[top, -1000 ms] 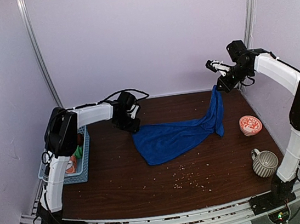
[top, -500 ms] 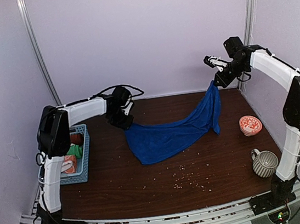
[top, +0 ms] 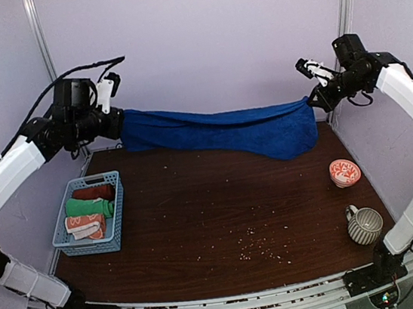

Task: Roll the towels
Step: Flatten out the towel at the center of the board.

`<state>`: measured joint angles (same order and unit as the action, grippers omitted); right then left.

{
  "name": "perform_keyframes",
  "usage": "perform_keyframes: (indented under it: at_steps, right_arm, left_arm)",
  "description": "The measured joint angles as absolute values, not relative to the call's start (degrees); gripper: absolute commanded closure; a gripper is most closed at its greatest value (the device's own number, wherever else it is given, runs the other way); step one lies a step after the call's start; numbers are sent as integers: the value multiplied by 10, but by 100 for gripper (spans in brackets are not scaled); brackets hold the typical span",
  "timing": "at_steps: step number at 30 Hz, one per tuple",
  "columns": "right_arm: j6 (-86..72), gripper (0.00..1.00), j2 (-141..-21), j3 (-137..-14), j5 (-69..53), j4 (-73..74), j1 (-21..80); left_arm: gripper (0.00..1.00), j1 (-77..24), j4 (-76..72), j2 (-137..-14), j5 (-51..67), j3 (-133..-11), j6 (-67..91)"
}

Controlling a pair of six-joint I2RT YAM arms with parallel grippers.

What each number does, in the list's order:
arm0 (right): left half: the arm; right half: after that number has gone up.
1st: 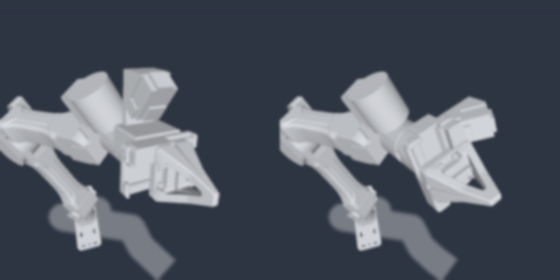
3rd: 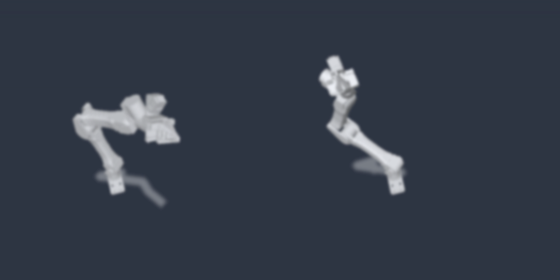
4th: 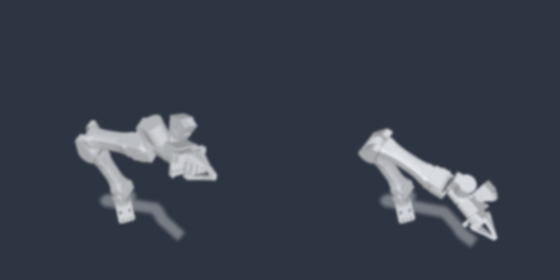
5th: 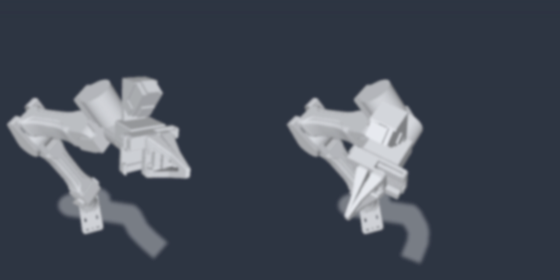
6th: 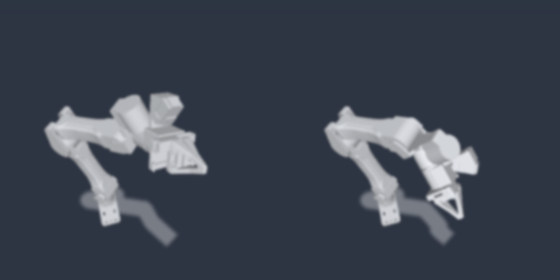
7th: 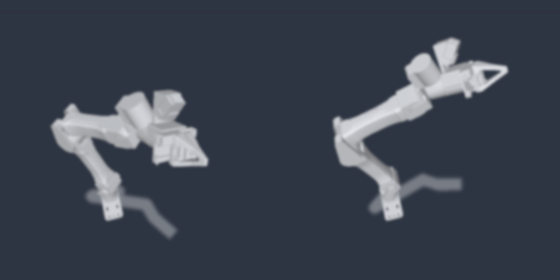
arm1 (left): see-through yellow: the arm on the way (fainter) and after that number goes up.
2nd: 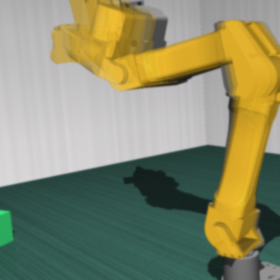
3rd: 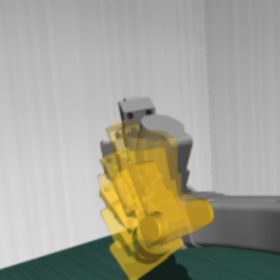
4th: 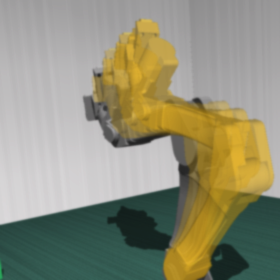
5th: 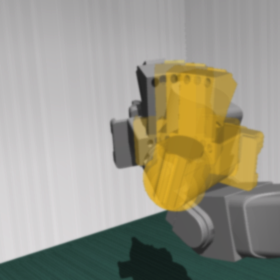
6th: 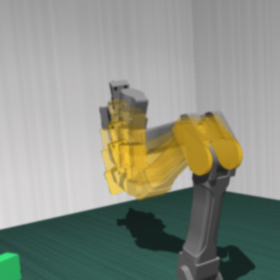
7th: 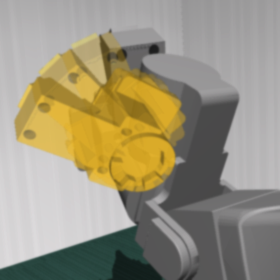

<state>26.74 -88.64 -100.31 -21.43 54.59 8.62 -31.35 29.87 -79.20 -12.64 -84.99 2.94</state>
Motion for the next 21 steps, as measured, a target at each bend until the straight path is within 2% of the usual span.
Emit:
perform_keyframes:
  at_steps: [6, 9, 13, 15, 18, 19, 21]
  right_arm:
    - [316, 100, -738, -890, -300, 573, 86]
    - [333, 98, -666, -851, -328, 587, 86]
    - [337, 96, -608, -811, -336, 577, 86]
    - [336, 96, -603, -788, -334, 559, 86]
    - [333, 98, -656, -756, -319, 520, 86]
    - [332, 95, -686, -752, -313, 506, 86]
    - [329, 74, -778, -759, -295, 471, 87]
  left_arm:
    - [100, -336, 307, -673, -72, -720, 11]
    - [100, -344, 309, -597, -46, -703, 10]
    - [100, -344, 287, -556, -43, -704, 11]
    - [100, -344, 270, -583, -61, -706, 14]
    - [100, -336, 249, -707, -98, -711, 22]
    - [100, -332, 245, -750, -107, -714, 25]
    - [100, -315, 238, -872, -125, -731, 29]
